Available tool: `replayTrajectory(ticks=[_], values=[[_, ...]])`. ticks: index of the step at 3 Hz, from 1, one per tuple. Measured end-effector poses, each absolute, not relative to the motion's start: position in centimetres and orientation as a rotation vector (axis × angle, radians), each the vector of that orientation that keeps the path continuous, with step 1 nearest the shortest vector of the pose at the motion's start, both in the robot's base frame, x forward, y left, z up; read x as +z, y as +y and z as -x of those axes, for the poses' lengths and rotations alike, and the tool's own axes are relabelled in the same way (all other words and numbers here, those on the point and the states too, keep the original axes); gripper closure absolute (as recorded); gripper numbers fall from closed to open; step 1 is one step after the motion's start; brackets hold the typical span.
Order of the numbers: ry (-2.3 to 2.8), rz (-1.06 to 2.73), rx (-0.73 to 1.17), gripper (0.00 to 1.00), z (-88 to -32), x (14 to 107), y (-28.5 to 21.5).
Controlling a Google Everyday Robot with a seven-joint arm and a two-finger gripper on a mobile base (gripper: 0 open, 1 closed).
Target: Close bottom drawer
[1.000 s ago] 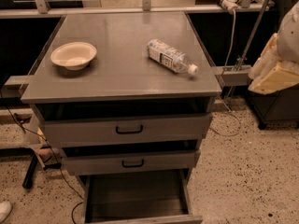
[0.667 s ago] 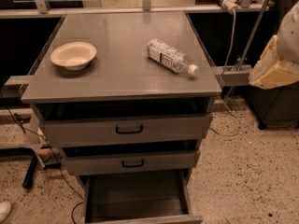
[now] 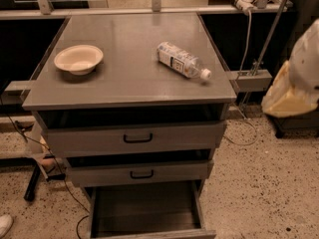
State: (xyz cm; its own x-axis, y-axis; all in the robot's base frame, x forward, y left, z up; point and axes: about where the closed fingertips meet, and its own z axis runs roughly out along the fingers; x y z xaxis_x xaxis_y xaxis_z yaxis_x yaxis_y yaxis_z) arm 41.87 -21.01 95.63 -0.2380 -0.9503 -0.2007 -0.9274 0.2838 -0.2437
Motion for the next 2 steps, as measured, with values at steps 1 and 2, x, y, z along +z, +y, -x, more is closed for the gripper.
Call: replayTrajectory(ticks=[1,2], values=[[2.293,1.673,-0.045,1.00,-38.0,91.6,-18.8],[2.353,1.663,0.048,1.00,-34.9,85.8,-16.7]])
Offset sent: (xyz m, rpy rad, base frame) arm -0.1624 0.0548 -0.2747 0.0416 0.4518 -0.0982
